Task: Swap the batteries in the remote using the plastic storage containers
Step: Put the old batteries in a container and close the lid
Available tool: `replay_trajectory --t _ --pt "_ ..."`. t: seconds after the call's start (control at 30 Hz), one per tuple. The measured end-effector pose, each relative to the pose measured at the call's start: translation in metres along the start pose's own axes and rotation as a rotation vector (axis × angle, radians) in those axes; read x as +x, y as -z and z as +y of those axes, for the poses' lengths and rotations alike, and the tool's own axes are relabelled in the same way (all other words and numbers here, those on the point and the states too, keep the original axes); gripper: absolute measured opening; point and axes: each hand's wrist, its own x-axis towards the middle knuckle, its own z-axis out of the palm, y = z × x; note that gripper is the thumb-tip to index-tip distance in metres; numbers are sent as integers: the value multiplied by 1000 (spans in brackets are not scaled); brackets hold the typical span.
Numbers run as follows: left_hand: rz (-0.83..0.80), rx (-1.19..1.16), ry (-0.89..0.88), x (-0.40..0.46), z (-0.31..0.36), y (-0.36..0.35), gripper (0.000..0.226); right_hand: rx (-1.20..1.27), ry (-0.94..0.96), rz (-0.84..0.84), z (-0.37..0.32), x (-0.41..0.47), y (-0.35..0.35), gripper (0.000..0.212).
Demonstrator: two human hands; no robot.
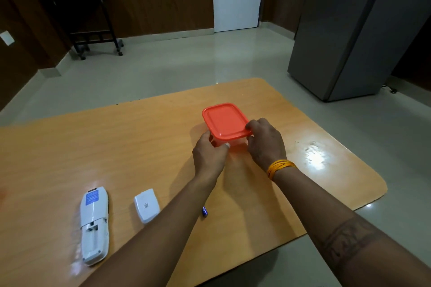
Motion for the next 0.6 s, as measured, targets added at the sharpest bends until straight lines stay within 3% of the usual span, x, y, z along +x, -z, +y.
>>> replay_trajectory --t 0.13,0.27,0.47,0.6 --pt "42 12 -11 -7 -3 21 46 -54 163 28 -13 -25 0 16" --pt "20 -10 -42 -21 -9 48 60 -99 309 101 -28 -54 9 17" --pt "-27 128 -100 -51 -15 76 114 155 396 58 -62 -80 23 16" --pt "75 191 -103 -68 -11 85 123 254 424 96 -85 -92 27 24"
